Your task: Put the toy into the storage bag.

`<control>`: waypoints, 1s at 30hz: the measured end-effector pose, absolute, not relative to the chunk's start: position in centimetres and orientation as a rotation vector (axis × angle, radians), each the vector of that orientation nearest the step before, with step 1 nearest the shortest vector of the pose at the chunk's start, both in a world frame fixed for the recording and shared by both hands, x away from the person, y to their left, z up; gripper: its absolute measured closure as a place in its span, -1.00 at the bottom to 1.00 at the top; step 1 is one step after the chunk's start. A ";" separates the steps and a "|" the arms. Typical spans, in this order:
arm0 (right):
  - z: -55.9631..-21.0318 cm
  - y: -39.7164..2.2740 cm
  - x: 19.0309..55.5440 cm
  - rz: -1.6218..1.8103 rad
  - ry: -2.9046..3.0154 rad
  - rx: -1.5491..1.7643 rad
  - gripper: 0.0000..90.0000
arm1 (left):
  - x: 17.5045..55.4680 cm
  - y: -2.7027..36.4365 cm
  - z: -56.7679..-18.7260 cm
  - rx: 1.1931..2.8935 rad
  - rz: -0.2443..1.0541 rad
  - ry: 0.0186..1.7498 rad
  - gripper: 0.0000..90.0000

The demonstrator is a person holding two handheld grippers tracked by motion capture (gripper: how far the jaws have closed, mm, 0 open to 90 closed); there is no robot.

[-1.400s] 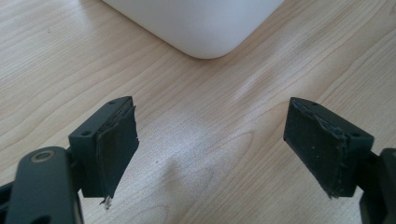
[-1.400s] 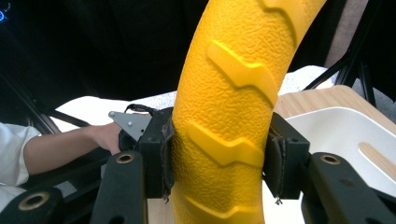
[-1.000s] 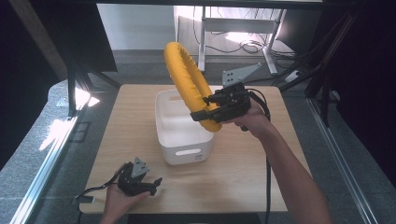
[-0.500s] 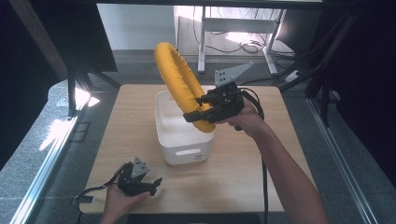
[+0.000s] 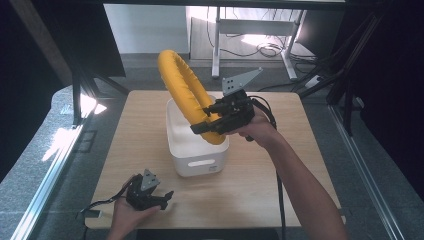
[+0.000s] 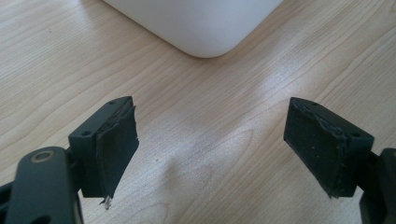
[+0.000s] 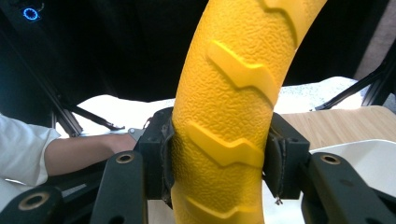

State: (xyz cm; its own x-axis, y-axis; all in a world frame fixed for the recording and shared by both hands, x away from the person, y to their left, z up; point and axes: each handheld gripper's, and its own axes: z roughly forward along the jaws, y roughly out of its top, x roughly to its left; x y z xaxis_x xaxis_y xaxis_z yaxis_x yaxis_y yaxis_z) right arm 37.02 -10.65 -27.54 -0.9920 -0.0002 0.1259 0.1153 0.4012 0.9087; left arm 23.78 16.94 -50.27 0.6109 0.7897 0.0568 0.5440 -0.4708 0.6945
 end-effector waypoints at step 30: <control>-31.5 -9.6 38.5 -1.536 -2.523 -0.105 0.13 | 23.7 16.8 -50.5 2.207 0.498 1.041 -0.61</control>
State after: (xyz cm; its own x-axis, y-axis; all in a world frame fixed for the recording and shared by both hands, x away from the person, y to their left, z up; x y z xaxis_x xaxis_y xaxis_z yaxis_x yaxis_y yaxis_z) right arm 38.54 -9.64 -31.47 -0.9803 -0.0359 0.1943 0.1562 0.4618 0.8731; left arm 23.67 16.76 -50.53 0.6147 0.7860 0.0652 0.5436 -0.4822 0.6870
